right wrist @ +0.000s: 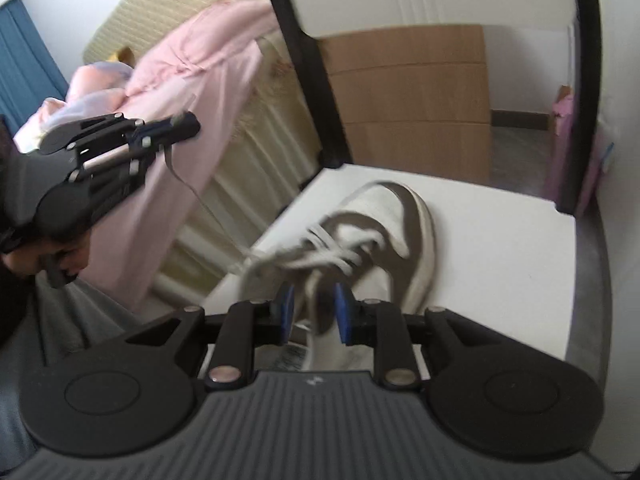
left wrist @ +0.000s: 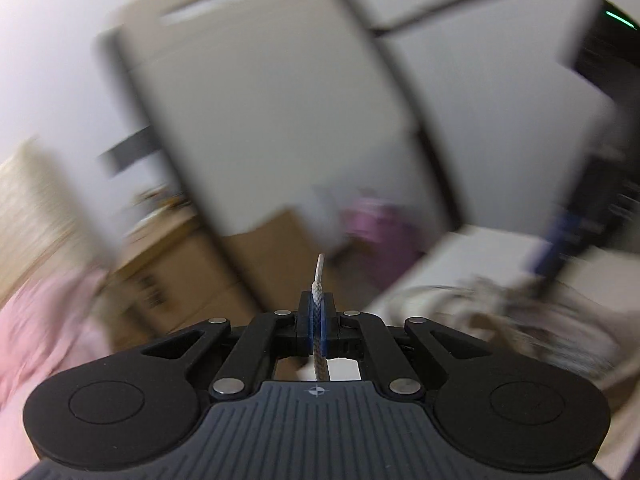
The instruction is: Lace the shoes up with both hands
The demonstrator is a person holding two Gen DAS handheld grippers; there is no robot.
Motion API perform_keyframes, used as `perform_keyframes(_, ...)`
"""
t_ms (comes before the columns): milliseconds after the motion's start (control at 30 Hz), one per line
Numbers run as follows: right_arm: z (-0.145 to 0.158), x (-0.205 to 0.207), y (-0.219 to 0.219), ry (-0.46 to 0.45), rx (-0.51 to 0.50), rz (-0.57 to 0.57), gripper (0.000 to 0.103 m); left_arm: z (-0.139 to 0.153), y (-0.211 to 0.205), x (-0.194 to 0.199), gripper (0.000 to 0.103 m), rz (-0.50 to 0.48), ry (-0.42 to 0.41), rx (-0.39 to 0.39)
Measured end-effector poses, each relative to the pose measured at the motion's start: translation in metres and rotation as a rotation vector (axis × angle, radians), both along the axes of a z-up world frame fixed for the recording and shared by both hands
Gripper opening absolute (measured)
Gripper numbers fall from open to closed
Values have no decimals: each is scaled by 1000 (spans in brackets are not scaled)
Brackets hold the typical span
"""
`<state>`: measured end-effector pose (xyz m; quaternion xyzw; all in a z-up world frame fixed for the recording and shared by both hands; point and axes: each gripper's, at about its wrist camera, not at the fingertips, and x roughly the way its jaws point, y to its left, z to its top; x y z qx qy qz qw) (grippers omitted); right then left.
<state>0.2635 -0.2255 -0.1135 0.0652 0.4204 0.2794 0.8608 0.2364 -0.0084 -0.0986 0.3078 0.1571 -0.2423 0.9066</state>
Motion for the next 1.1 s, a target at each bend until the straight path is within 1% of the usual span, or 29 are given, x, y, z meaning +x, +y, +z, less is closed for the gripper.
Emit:
perform_keyframes(67, -7, 0, -13, 33, 58, -46, 24, -6, -10, -5, 4, -65, 36, 30)
perform_keyframes(133, -16, 2, -28, 98, 167, -109, 24, -6, -16, -5, 4, -98, 67, 32)
perform_keyframes(200, -30, 5, -47, 196, 328, -201, 23, -7, -20, -3, 4, -120, 79, 43)
perform_keyframes(267, -51, 4, -68, 318, 524, -317, 23, -8, -24, -4, 4, -134, 95, 57)
perform_keyframes(333, -65, 0, -81, 396, 651, -396, 23, -13, -30, -7, 4, -154, 96, 98)
perform_keyframes(367, -70, -2, -85, 416, 689, -426, 23, -16, -35, -9, 4, -172, 95, 127)
perform_keyframes(467, -73, -3, -88, 438, 729, -461, 23, -25, -47, -13, 4, -220, 104, 202)
perform_keyframes(533, -74, -4, -89, 446, 741, -468, 23, -28, -53, -17, 4, -236, 106, 227)
perform_keyframes(633, -76, -4, -88, 453, 751, -473, 23, -32, -60, -17, 4, -237, 106, 260)
perform_keyframes(767, -78, -4, -92, 454, 755, -474, 23, -41, -68, -11, 4, -233, 116, 328)
perform_keyframes(867, -79, -4, -93, 457, 758, -475, 23, -45, -74, -14, 4, -247, 102, 376)
perform_keyframes(1100, -79, -2, -91, 463, 757, -471, 24, -53, -81, -19, 4, -259, 74, 448)
